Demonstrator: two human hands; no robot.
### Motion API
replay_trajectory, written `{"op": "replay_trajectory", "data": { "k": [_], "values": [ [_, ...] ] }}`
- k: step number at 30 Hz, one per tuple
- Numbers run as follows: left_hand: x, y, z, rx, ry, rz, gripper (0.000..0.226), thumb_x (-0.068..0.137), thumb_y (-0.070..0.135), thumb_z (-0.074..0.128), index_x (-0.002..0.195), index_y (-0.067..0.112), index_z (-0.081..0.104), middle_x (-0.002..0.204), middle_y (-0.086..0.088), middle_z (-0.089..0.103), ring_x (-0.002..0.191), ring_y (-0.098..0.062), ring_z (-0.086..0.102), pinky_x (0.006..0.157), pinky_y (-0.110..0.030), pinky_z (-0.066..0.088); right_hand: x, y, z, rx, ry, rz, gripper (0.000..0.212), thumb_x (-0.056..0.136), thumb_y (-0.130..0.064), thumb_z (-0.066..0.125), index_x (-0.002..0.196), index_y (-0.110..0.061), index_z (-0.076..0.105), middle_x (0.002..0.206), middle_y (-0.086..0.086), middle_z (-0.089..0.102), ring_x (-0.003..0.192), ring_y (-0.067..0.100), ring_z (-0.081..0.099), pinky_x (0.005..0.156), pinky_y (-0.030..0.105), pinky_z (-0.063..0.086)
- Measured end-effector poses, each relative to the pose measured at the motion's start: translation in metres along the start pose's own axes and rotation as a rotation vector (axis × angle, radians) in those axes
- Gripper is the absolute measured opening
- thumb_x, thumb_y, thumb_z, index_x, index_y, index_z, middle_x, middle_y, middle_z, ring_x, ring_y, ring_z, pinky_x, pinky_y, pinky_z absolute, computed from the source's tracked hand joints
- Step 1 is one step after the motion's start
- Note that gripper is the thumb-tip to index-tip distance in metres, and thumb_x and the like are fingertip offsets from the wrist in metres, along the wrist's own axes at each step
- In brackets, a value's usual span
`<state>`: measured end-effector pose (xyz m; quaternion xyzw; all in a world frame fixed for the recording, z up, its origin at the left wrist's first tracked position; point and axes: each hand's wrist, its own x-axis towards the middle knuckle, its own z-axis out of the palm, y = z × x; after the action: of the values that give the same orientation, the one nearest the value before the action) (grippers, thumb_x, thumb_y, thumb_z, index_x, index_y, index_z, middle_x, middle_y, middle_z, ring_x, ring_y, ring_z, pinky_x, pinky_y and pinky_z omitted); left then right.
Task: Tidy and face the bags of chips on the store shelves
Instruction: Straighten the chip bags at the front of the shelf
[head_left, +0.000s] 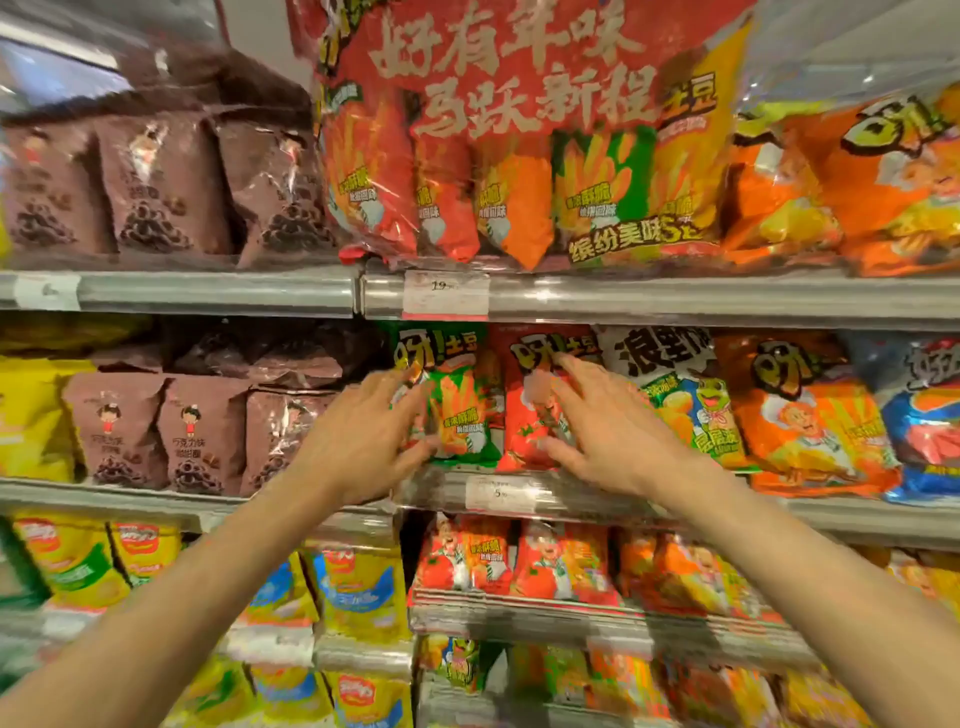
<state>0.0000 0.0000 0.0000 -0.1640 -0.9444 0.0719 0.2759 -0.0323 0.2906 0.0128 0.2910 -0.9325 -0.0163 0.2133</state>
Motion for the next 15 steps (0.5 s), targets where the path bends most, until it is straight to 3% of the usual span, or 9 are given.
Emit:
{"op": "replay_trajectory", "data": {
  "k": [4, 6, 11, 15],
  "values": [
    [0.016, 0.004, 0.011, 0.067, -0.049, 0.065, 0.067, 0.093, 0.062, 0.029, 0.14, 0.016, 0.045, 0.138, -0.018, 0.051, 0.121, -0.036, 0.053, 0.09, -0.049, 0.052, 0.029, 0.013, 0.019, -0.118, -0.034, -0.141, 0.079, 0.094, -0.06, 0.043, 0.157, -0.018, 0.022, 0.158, 0.019, 0.028, 0.143, 0.035, 0.031, 0.115, 0.047, 0.03],
    [0.018, 0.005, 0.022, 0.064, -0.009, 0.132, 0.062, 0.094, 0.059, 0.035, 0.136, 0.016, 0.049, 0.131, -0.015, 0.053, 0.113, -0.032, 0.054, 0.085, -0.046, 0.054, 0.037, 0.014, 0.029, -0.141, -0.054, -0.181, 0.077, 0.095, -0.06, 0.04, 0.156, -0.018, 0.022, 0.158, 0.019, 0.029, 0.143, 0.034, 0.03, 0.115, 0.047, 0.03],
    [0.002, 0.017, 0.062, -0.079, 0.091, 0.277, 0.048, 0.091, 0.046, 0.06, 0.125, 0.012, 0.06, 0.114, -0.01, 0.057, 0.098, -0.029, 0.056, 0.076, -0.041, 0.051, 0.033, 0.018, 0.043, -0.18, 0.0, -0.183, 0.068, 0.094, -0.057, 0.043, 0.147, -0.015, 0.042, 0.15, 0.02, 0.041, 0.136, 0.036, 0.042, 0.108, 0.046, 0.038],
    [-0.014, 0.029, 0.098, -0.188, 0.097, 0.33, 0.039, 0.092, 0.044, 0.058, 0.119, 0.015, 0.06, 0.111, -0.006, 0.055, 0.097, -0.025, 0.054, 0.07, -0.038, 0.05, 0.018, 0.011, 0.056, -0.103, 0.086, -0.123, 0.062, 0.093, -0.051, 0.052, 0.142, -0.012, 0.049, 0.152, 0.02, 0.04, 0.139, 0.037, 0.039, 0.113, 0.05, 0.037]
  ]
}}
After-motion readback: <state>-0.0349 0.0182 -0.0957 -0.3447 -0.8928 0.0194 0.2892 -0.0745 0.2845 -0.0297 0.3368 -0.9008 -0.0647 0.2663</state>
